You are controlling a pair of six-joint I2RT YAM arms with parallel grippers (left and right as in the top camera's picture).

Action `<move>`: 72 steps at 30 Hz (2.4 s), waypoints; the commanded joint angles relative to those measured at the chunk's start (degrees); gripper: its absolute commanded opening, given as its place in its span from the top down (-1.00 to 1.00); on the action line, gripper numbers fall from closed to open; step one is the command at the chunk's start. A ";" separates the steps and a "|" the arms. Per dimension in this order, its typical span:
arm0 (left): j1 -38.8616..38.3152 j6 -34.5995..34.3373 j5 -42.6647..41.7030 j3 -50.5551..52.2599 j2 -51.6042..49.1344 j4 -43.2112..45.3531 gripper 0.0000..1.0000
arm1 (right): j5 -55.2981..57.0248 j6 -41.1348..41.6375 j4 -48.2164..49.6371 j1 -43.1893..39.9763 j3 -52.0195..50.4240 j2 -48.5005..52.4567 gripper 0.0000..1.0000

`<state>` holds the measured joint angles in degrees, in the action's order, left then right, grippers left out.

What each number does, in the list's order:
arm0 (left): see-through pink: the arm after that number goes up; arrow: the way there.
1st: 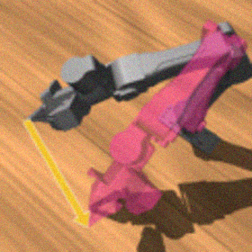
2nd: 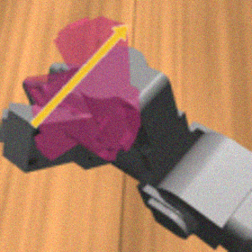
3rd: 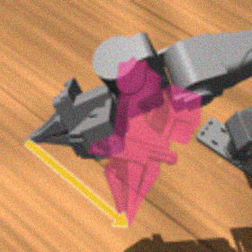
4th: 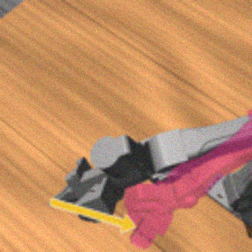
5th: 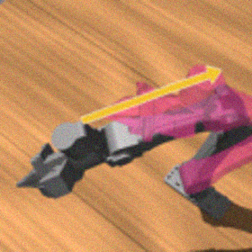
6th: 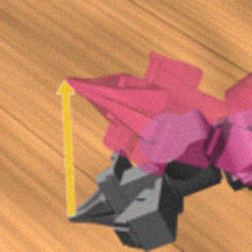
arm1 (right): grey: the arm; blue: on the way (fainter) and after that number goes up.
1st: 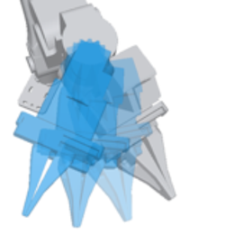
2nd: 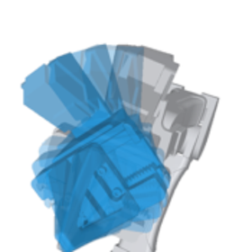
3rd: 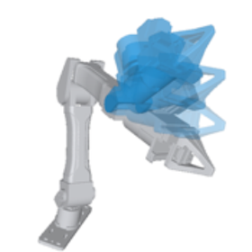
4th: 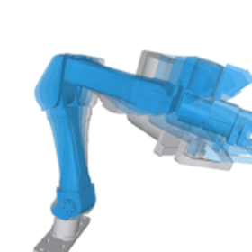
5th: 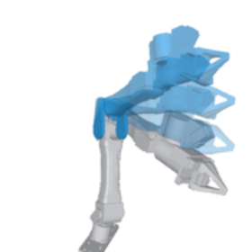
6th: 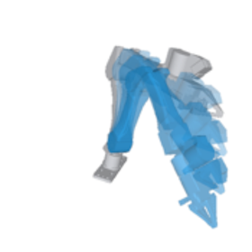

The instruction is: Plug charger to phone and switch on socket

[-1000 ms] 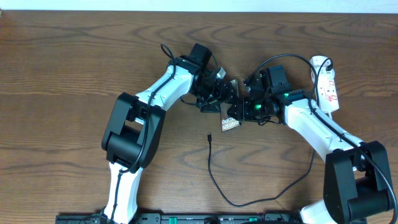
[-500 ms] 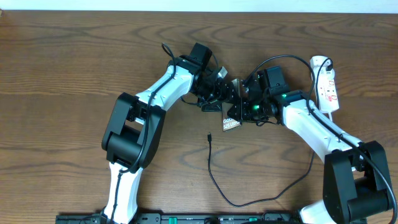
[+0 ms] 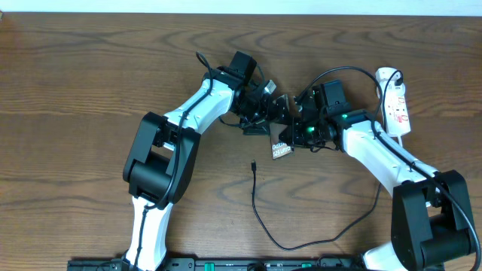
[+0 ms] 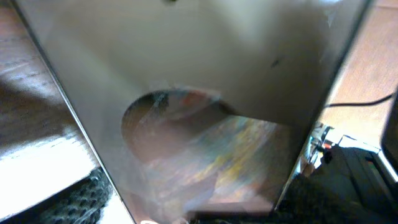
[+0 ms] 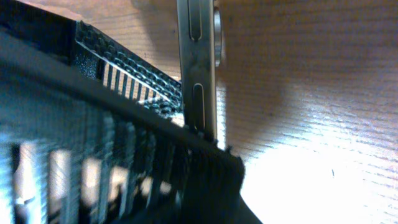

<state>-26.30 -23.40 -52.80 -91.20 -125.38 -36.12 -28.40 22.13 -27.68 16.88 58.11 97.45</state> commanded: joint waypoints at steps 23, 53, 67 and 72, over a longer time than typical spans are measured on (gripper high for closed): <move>2.12 -9.70 -37.22 0.11 -0.26 31.34 -0.14 | -30.49 -0.68 12.13 -9.44 0.44 -0.42 0.98; 1.09 -31.80 -37.22 0.11 7.52 56.46 0.38 | -29.35 11.76 28.26 -10.78 0.44 -0.42 0.98; 0.83 -31.78 -37.22 0.11 7.91 56.46 0.77 | -29.70 14.27 31.15 -11.93 0.44 -0.42 0.98; 0.90 -31.69 -37.20 0.11 7.91 56.46 0.85 | -33.46 14.25 31.23 -12.00 0.44 -0.42 0.74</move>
<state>-21.56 -51.83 -85.58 -89.45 -122.15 20.69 -70.35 38.26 3.42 4.40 58.74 95.94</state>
